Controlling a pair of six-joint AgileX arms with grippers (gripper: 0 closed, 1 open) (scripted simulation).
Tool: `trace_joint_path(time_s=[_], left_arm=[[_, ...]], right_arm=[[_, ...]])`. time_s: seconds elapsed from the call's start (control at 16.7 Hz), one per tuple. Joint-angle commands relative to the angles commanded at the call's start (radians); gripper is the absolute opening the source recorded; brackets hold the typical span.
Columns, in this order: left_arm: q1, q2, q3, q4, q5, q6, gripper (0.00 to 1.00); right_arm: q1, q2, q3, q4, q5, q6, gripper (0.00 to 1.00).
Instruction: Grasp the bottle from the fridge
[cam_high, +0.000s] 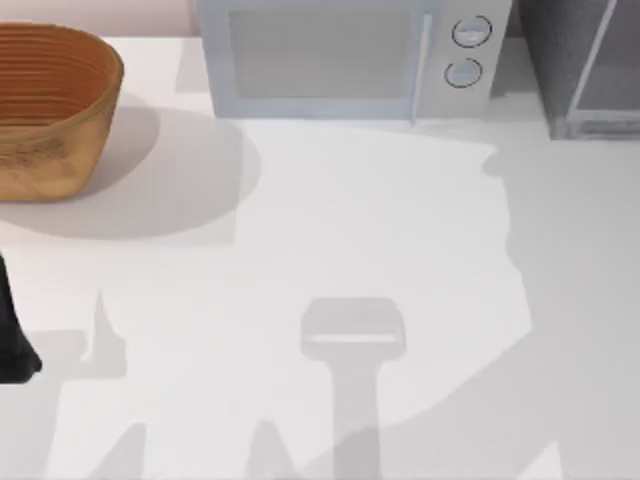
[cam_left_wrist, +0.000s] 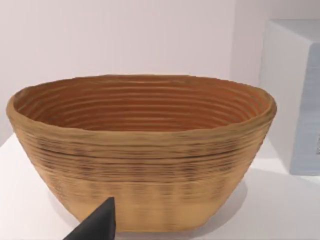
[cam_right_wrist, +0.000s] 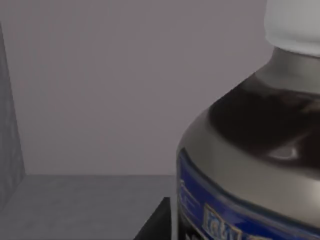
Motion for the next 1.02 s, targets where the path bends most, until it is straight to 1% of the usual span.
trace_joint_path(time_s=[0.3,0.66,0.84,1.02], left_arm=[[0.000,0.000,0.000,0.000,0.000,0.000,1.00],[0.000,0.000,0.000,0.000,0.000,0.000,1.00],[0.000,0.000,0.000,0.000,0.000,0.000,1.00],[0.000,0.000,0.000,0.000,0.000,0.000,1.00]], right_arm=[[-0.001,-0.075,0.025,-0.126,-0.001,0.002,0.00],[-0.001,-0.092,0.028,-0.136,-0.002,0.003,0.00],[-0.013,-0.148,-0.043,-0.112,-0.014,0.004,0.00],[-0.035,-0.239,-0.184,-0.069,-0.035,0.005,0.00]])
